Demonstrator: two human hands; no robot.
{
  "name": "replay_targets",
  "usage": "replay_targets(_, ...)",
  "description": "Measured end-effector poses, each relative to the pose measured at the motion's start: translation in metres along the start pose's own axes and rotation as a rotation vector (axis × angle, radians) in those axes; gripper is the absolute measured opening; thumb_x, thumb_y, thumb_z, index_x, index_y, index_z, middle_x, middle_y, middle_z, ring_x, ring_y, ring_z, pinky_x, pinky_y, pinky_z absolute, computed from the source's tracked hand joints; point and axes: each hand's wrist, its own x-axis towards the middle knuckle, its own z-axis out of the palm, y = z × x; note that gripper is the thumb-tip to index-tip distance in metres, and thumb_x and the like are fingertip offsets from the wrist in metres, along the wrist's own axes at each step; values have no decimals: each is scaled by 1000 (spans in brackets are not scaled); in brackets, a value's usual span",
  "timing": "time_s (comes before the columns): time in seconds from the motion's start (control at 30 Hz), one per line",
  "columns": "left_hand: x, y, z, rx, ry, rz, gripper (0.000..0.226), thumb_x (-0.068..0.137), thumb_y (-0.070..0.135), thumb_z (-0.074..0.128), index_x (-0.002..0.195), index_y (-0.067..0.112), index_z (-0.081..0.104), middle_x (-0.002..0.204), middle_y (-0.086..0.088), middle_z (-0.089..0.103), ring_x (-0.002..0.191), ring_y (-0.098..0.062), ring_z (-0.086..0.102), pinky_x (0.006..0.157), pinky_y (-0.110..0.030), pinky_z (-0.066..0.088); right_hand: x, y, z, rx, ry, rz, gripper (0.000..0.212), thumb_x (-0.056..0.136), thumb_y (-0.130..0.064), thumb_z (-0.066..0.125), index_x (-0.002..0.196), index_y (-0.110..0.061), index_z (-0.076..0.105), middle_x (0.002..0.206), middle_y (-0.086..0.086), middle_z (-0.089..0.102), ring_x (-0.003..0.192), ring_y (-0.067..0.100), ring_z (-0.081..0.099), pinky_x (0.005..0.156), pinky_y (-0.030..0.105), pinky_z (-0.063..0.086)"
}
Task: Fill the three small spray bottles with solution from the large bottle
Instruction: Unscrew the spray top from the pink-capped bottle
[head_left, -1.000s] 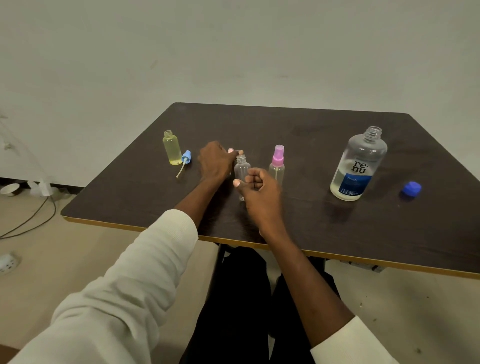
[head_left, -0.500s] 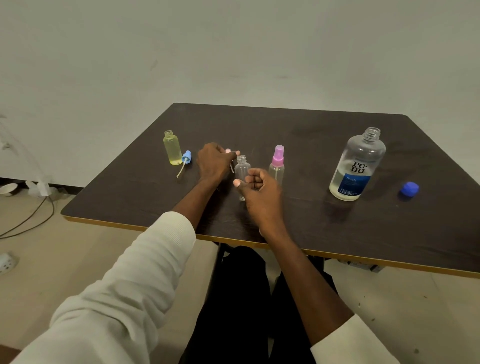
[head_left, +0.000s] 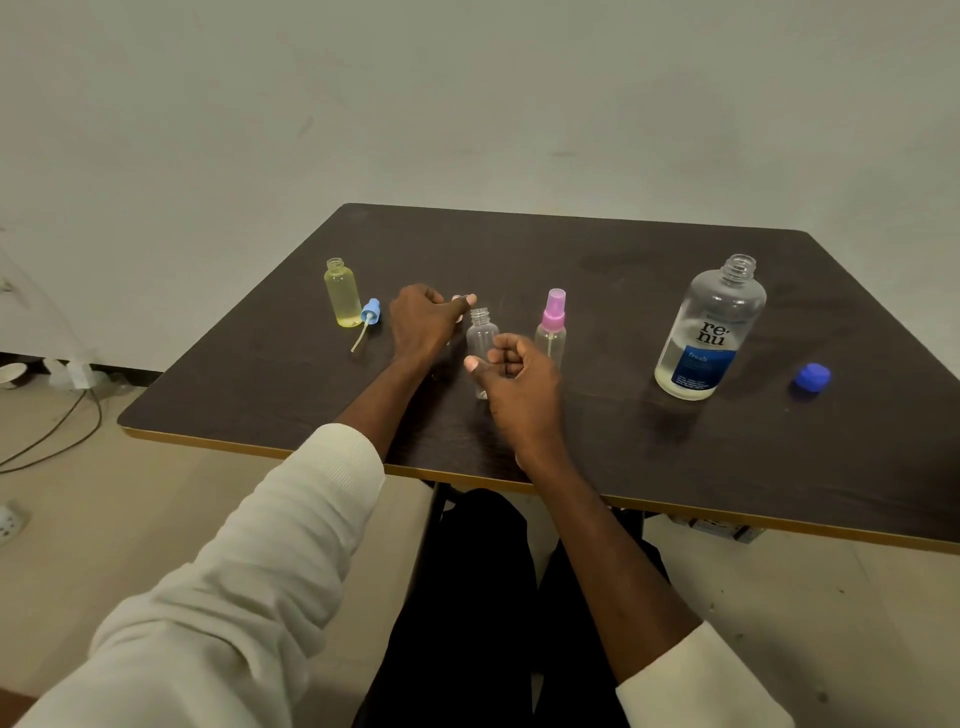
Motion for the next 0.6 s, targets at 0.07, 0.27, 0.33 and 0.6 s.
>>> replay_targets(0.07,0,-2,-2,-17,17,-12,48,81,44,81,70,-1,67,63,-7,62,58,-14,54,58,-32,44,0,0,0,3,1,-3,35,82,-21,76,114,-15,63,91,-8,63,84,7,60,81,27,57)
replay_targets(0.27,-11,0,-12,-114,117,-25,38,92,43,68,82,7,64,76,-4,65,70,-13,57,64,-28,45,-1,-1,-1,14,-11,-4,38,82,-22,76,117,-15,63,91,-9,63,86,7,61,84,30,57)
replay_targets(0.33,-21,5,-20,-179,164,-19,30,96,38,65,86,10,64,76,3,62,69,-8,56,61,-18,42,-2,-2,-1,17,-14,1,38,83,-22,76,117,-15,63,93,-7,64,89,8,62,85,32,57)
replay_targets(0.6,-87,28,-33,-452,265,182,22,101,28,61,80,20,58,68,13,55,62,1,50,61,-18,42,-12,-11,-20,182,24,-73,37,82,-20,77,116,-18,64,102,-3,69,96,9,66,85,25,55)
